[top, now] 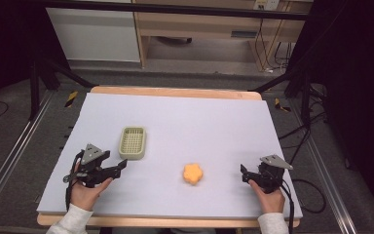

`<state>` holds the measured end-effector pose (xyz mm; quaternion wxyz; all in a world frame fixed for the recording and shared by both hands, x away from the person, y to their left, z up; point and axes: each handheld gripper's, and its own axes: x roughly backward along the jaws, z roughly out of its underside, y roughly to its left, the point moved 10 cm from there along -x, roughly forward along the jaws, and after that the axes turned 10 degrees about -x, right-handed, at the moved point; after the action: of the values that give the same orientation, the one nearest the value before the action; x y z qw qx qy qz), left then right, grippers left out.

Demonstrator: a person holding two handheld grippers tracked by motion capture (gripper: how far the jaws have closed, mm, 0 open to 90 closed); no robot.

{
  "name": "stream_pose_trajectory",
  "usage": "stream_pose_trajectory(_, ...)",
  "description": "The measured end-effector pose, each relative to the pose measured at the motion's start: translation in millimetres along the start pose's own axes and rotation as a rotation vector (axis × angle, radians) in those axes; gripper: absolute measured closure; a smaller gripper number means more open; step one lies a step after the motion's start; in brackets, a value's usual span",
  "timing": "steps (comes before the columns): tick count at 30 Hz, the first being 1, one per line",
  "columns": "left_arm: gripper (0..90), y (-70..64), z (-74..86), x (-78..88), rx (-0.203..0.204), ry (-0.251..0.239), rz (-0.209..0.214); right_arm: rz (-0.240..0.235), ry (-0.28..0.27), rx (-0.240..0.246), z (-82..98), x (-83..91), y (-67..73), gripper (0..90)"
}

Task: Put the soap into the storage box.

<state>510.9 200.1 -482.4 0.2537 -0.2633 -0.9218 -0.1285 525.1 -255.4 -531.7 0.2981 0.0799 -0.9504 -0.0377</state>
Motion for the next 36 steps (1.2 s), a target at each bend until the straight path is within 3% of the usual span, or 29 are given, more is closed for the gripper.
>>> stream_pose_trajectory(12,26.1,-13.4,-14.7,-6.4,-0.018,-0.005,0.03,0.004,-0.006,0.0,-1.4,-0.2,-0.9,5.2)
stream_pose_trajectory(36,25.4,-56.6,-48.2,-27.6,-0.076,-0.017,0.104,0.006,-0.009,0.005,-2.6,-0.2,0.6,5.2)
